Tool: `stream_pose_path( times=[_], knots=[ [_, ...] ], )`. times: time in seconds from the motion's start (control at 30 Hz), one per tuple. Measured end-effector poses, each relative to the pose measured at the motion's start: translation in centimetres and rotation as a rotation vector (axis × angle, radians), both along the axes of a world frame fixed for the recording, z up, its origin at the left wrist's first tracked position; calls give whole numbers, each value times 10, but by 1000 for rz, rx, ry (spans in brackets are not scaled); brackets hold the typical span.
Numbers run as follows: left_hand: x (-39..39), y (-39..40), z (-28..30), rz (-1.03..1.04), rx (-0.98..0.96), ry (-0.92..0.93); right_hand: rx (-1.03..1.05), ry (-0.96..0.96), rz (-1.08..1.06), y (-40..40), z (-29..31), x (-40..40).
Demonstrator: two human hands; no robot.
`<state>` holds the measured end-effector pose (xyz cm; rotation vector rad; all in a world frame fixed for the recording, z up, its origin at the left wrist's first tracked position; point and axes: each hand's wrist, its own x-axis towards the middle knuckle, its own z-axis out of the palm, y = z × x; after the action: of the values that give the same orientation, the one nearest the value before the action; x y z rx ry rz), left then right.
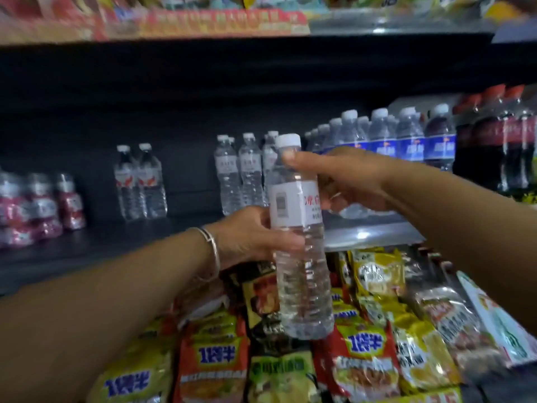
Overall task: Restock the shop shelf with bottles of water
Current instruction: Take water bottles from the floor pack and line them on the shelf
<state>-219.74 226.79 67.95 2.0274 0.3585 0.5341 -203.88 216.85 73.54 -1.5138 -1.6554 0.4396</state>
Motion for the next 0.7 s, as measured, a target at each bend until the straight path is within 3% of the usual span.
stream_pose_path(
  times=[0.13,0.5,0.7],
  knots=[
    [-21,32,51,31,23,-76,-21,15,120,31,29,-12],
    [-43,155,85,169,35,-200,197,236,-87,172,69,-46],
    [-11,204,48,366,131,49,276,289,-238,259,47,-35]
  ],
)
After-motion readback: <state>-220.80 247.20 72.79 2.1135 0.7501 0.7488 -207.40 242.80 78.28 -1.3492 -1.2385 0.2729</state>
